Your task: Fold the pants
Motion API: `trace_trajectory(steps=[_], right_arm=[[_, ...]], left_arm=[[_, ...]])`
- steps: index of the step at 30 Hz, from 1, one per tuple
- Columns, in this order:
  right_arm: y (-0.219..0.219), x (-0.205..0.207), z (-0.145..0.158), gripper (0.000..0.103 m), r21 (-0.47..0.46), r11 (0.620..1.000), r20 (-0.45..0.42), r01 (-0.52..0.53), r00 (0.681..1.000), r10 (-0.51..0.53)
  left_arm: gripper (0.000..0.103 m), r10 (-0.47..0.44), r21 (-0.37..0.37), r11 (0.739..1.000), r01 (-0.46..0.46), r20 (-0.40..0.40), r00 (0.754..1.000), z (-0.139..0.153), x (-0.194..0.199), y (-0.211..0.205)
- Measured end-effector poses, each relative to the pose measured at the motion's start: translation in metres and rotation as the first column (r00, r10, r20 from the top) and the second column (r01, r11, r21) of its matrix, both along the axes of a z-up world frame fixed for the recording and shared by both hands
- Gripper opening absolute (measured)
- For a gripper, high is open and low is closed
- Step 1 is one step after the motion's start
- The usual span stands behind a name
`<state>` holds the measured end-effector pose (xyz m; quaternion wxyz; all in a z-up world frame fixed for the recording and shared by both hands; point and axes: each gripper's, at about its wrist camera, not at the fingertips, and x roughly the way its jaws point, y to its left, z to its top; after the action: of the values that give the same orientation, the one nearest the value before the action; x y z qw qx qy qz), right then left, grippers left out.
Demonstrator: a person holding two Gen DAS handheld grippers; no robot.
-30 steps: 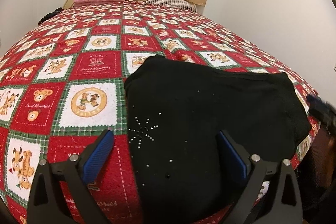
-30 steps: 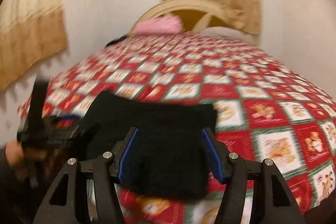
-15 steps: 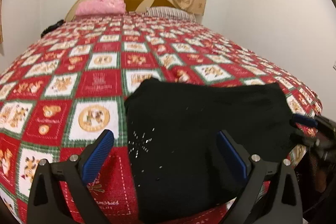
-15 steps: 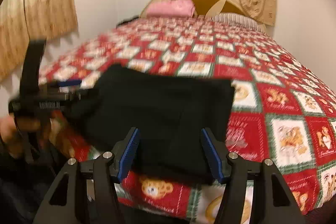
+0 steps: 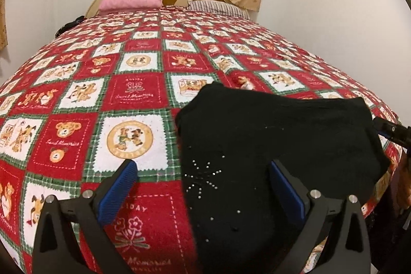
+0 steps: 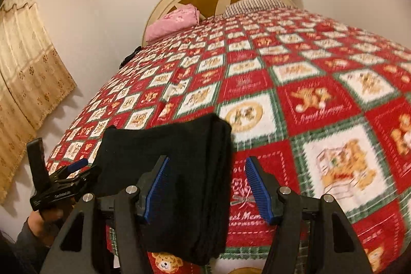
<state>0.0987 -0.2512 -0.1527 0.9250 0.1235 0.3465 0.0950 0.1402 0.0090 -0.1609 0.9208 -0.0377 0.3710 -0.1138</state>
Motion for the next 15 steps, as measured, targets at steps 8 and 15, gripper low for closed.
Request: trace_trajectory(steps=[8,15], right_arm=[[-0.004,0.018,-0.011,0.062,0.031,1.000,-0.054,0.003,0.999,-0.001],[-0.006,0.021,-0.018,0.062,0.075,0.997,-0.055,-0.026,0.998,0.030]], left_arm=[[0.103,-0.033,-0.031,0.999,0.032,-0.049,0.998,-0.006,0.011,0.001],[0.103,-0.069,-0.057,0.996,0.064,-0.087,0.994,-0.008,0.021,0.003]])
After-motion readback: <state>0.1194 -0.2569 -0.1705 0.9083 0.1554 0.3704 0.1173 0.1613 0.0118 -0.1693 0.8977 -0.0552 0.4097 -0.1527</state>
